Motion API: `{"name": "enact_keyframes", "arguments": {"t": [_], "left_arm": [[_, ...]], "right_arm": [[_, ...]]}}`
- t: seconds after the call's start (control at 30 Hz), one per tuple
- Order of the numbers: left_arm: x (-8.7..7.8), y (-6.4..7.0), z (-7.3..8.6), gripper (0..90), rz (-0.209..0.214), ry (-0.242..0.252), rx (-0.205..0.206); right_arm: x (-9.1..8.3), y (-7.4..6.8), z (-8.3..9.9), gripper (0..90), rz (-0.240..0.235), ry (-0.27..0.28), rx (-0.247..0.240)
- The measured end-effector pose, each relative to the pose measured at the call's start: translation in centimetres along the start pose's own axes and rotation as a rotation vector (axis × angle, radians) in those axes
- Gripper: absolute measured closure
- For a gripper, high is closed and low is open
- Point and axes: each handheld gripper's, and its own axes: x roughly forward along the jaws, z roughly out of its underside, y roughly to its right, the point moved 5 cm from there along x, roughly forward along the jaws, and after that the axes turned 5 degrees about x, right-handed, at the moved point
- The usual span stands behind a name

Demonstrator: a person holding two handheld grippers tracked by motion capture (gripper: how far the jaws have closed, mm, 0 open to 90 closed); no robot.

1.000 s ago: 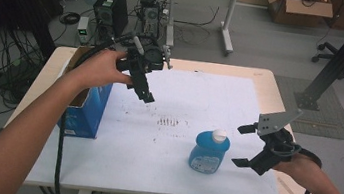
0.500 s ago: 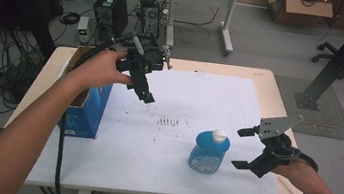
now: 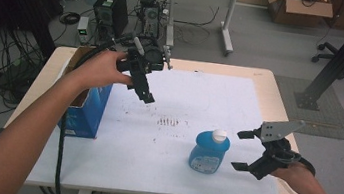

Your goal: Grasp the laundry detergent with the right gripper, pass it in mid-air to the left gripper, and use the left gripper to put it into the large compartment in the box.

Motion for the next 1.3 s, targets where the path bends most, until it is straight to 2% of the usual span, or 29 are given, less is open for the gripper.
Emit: {"name": "enact_keyframes", "arguments": {"t": [0.4, 0.63, 1.3], "left_arm": [[0.1, 0.1, 0.0, 4.7, 0.001, -0.005, 0.001], [0.3, 0.0, -0.1, 4.7, 0.005, -0.011, 0.001], [0.2, 0.0, -0.1, 4.8, 0.004, -0.015, 0.003]], "right_arm": [[0.8, 0.2, 1.0, 3.2, -0.004, 0.004, 0.018], [1.9, 0.2, 1.4, 3.2, -0.015, 0.018, 0.022], [4.4, -0.1, 1.5, 3.3, -0.048, 0.054, 0.017]]}}
